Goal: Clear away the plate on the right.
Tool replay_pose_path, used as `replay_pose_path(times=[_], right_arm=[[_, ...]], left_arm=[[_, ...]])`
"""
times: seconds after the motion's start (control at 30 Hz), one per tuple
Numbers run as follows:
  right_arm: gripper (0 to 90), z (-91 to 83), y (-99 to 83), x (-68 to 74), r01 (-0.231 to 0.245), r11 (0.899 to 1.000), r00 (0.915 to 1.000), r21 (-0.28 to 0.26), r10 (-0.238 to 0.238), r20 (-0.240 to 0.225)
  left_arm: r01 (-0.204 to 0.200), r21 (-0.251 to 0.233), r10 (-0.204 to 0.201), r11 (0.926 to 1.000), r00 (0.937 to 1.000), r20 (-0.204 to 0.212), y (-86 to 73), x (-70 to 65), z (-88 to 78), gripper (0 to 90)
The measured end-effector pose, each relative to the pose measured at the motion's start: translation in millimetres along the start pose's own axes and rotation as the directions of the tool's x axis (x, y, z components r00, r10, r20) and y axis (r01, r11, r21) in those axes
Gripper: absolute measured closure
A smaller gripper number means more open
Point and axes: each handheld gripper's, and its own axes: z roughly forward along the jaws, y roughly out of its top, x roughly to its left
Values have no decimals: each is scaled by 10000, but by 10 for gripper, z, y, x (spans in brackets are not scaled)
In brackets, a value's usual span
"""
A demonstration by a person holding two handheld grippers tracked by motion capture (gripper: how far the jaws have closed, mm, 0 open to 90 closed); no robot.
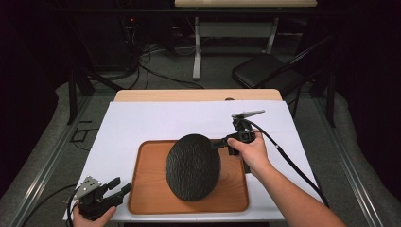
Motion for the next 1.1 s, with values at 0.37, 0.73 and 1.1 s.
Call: replay_pose_path(times=[0.37, 0.73, 1.1], right_arm=[[855, -10, -21, 3, 237, 9997, 9994, 36, -238, 248], [867, -6, -69, -16, 494, 9987, 9961, 90, -499, 731], [861, 97, -147, -98, 896, 9944, 9868, 567, -963, 1304]], left_arm=[[-5, 13, 5, 10000, 10000, 16, 0, -4, 1, 443], [-36, 22, 36, 10000, 10000, 23, 1, -7, 2, 443], [-29, 11, 29, 10000, 10000, 12, -1, -3, -4, 443]])
